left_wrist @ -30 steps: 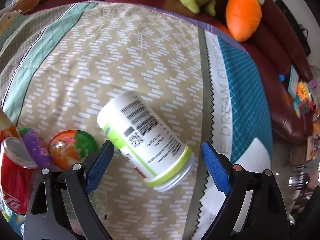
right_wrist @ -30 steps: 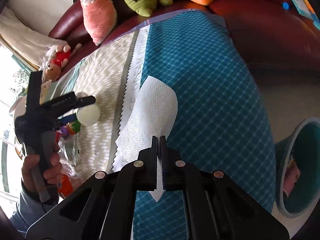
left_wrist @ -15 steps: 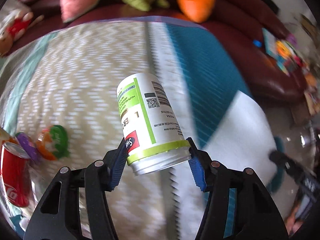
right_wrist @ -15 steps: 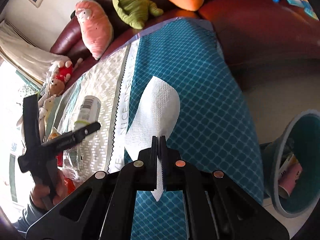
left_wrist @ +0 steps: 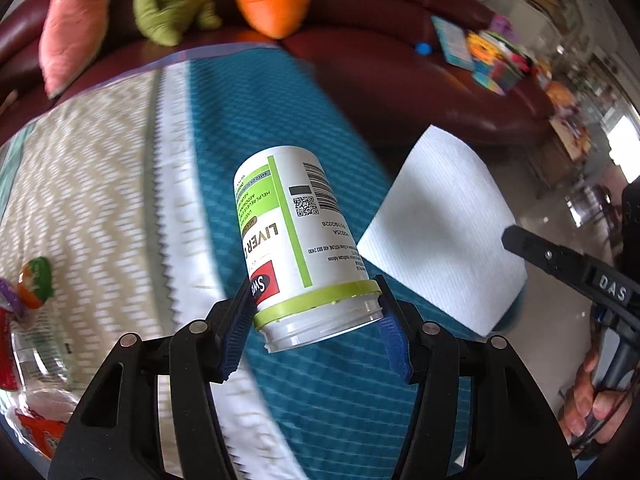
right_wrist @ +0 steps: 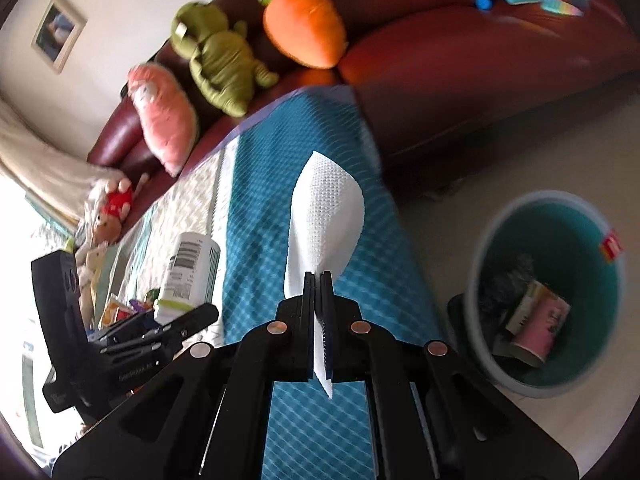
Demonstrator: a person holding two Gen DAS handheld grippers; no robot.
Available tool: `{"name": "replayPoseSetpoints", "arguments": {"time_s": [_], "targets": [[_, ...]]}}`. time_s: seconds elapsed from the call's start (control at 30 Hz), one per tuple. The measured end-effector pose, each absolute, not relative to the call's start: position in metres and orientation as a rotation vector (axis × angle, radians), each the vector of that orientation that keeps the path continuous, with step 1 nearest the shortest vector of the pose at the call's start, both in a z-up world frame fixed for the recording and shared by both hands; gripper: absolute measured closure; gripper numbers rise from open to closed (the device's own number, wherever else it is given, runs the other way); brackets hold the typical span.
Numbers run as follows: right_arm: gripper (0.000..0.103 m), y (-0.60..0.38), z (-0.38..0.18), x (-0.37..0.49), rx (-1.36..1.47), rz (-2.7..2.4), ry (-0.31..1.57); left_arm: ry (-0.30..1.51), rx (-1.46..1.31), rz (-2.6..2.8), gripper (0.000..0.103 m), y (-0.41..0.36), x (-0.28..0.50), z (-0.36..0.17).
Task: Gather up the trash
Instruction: 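Carry the pill bottle and tissue over the teal bin and open both tools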
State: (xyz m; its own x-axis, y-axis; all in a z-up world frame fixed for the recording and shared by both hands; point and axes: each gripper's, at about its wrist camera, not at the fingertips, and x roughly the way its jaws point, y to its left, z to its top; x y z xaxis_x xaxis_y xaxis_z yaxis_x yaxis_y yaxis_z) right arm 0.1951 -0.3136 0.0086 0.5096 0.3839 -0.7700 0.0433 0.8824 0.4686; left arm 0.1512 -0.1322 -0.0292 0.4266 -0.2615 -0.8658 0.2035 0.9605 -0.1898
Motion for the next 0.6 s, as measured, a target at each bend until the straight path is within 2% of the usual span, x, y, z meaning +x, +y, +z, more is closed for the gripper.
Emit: {"name": "replayPoseSetpoints", "arguments": {"time_s": [0.6], "targets": [[0.100, -0.480, 0.011, 0.112, 0.620, -0.121, 0.887, 1.139, 0.110, -0.560, 0.045, -0.319, 0.137, -0.058]]}}
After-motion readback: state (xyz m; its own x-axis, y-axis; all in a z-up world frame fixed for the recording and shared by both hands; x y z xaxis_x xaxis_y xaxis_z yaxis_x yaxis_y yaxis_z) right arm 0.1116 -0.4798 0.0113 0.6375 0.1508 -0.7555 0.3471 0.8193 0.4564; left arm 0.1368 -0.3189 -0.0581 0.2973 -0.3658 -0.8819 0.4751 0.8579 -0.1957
